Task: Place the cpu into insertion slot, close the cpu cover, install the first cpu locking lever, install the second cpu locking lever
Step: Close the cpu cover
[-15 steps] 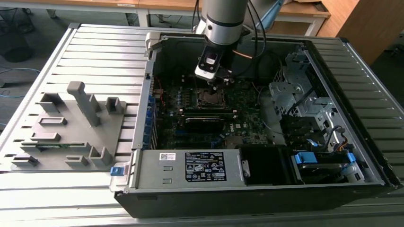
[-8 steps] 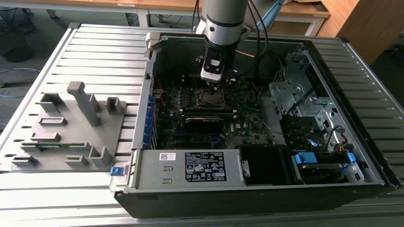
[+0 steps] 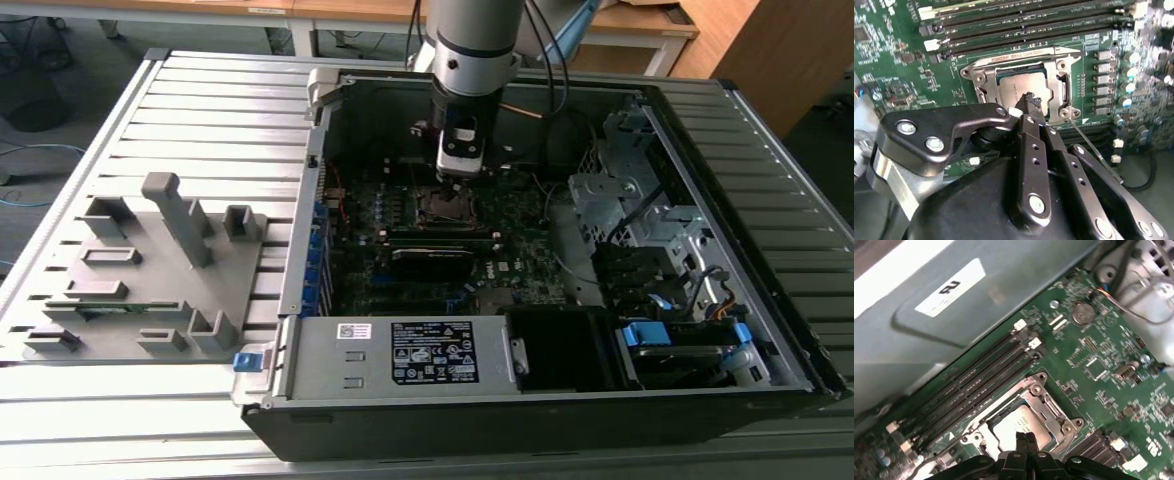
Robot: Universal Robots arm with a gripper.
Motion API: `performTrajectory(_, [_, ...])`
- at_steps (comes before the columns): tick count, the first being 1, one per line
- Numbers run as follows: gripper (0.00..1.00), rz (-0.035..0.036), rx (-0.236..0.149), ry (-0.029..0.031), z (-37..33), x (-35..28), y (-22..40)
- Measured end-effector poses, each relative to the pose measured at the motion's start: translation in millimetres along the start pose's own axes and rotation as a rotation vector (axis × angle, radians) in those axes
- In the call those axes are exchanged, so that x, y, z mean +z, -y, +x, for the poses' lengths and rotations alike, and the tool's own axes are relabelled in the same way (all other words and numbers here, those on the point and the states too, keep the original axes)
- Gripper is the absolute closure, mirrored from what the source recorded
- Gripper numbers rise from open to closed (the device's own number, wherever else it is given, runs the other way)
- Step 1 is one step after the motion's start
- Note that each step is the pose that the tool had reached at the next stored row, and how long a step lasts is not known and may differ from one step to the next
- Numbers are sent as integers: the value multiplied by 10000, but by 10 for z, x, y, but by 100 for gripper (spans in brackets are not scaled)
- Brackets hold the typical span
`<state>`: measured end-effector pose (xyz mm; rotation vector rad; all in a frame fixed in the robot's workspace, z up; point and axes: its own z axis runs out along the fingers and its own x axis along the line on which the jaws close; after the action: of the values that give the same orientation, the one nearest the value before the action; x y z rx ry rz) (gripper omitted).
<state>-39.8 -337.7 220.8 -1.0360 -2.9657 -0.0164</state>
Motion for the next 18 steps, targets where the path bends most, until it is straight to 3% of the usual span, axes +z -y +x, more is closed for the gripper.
performTrajectory(13, [89, 8, -2342, -24, 0, 11, 0])
performTrajectory(18, [89, 8, -2434, -24, 0, 11, 0])
